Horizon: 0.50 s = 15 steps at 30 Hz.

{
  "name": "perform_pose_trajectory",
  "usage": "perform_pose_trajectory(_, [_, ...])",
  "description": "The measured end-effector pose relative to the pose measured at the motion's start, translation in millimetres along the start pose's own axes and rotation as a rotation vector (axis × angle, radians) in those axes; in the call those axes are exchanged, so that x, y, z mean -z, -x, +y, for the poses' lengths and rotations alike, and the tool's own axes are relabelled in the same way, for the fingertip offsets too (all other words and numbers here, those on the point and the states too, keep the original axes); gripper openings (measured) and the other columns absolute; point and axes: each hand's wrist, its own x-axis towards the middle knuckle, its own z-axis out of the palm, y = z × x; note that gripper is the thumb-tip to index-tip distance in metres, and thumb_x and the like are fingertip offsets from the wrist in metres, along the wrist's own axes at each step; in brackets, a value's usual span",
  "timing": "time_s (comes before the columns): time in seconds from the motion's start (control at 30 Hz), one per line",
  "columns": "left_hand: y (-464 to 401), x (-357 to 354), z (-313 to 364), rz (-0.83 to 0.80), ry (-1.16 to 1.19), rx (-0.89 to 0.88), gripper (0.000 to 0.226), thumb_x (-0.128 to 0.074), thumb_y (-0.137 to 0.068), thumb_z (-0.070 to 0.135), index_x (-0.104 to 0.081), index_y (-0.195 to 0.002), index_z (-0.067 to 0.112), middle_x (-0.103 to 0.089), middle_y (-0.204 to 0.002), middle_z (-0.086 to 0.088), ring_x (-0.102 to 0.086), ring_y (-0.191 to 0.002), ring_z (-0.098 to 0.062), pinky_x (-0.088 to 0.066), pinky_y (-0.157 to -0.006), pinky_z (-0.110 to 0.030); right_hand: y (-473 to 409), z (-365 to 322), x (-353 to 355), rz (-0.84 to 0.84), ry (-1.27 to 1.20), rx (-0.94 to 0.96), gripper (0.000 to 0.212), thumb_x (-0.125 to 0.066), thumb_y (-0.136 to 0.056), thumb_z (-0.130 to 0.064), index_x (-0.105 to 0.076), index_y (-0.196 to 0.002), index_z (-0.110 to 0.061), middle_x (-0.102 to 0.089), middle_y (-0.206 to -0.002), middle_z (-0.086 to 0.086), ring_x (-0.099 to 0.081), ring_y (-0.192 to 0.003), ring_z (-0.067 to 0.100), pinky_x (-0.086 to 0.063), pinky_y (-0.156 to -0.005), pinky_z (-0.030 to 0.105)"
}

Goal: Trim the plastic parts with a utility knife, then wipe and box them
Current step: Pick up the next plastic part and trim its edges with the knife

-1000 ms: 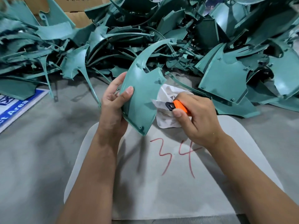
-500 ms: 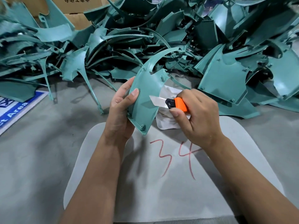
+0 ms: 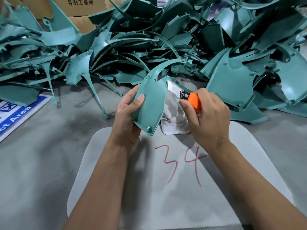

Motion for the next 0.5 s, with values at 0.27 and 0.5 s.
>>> perform_pose_trajectory(0.27, [0, 1, -2, -0.036, -0.052, 0.024, 0.053, -0.052, -0.097, 0.013, -0.046, -0.149, 0.002, -0.044, -0.149, -0.037, -0.049, -0.124, -0.044, -0.034, -0.107, -0.060, 2, -7, 2, -0.217, -0.295, 0.172, 0.057, -0.029, -0.107, -0.061, -0.045, -0.079, -0.014, -0.040, -0.068, -0.002, -0.036, -0.062, 0.021, -0.031, -0.058, 0.036])
perform_pose_trajectory(0.5, [0, -2, 0, -0.030, -0.029, 0.037, 0.058, -0.053, -0.095, 0.015, -0.044, -0.150, 0.000, -0.042, -0.149, -0.038, -0.050, -0.120, -0.040, -0.049, -0.096, -0.041, -1, 3, 6, -0.086, -0.062, 0.116, 0.056, -0.035, -0.107, -0.058, -0.049, -0.079, -0.013, -0.038, -0.070, -0.006, -0.035, -0.062, 0.017, -0.026, -0.057, 0.035])
